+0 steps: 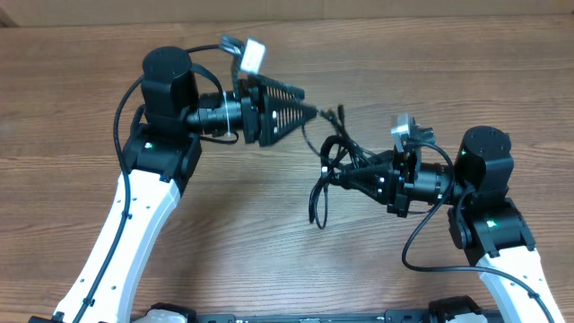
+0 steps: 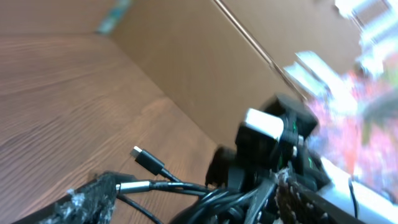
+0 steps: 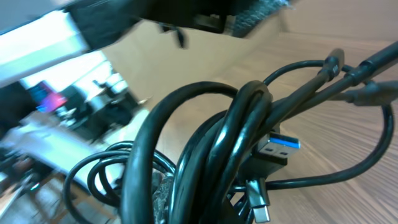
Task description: Untangle cables
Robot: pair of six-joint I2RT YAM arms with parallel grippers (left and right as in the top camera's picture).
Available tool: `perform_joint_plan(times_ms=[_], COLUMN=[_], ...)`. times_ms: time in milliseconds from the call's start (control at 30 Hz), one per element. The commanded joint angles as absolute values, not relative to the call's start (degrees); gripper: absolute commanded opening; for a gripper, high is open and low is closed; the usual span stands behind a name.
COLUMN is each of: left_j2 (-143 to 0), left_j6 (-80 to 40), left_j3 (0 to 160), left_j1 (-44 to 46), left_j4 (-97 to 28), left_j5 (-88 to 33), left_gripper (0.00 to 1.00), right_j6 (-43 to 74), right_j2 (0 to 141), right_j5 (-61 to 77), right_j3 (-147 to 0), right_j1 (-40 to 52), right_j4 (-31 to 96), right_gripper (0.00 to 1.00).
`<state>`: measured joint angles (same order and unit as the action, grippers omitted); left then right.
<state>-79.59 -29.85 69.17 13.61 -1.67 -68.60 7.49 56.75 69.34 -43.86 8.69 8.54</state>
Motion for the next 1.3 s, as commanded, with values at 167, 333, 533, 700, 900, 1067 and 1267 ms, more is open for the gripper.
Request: perform_joint_plan(times_ms=[167, 333, 533, 700, 900, 1067, 1267], left_j2=[-78.2, -78.2, -78.2, -78.2, -78.2, -78.2, -78.2], left_j6=[-1.9, 6.2, 7.8, 7.7, 7.7, 7.5, 5.7], left_j3=[70.2, 70.2, 70.2, 70.2, 70.2, 70.2, 70.2], left_j1=[13.5, 13.8, 16.8, 19.9, 20.6, 20.6, 20.7], left_j4=[-12.1, -17.9, -18.2, -18.2, -18.2, -18.1, -18.2], left_j5=[-79.1, -79.1, -78.0, -74.5, -72.9, -72.9, -73.1], left_gripper=[0.85, 0.84, 0.82, 0.77, 0.53, 0.42, 0.24], right_j6=[7.3, 13.8, 21.8, 22.8, 24.0, 24.0, 24.0], right_j2=[56.3, 56.3, 56.3, 56.3, 56.3, 56.3, 56.3], right_j5=[77.4, 78.1, 78.1, 78.1, 78.1, 79.7, 79.7], right_j3=[-45.0, -45.0, -45.0, -45.0, -45.0, -45.0, -45.0], right_j1=[9.0, 9.0, 9.0, 9.0, 9.0, 9.0, 9.0], right_j4=[6.6, 1.4, -6.8, -7.2, -7.3, -7.4, -7.5], right_gripper=[0.08, 0.08, 0.08, 0.08, 0.08, 0.08, 0.08])
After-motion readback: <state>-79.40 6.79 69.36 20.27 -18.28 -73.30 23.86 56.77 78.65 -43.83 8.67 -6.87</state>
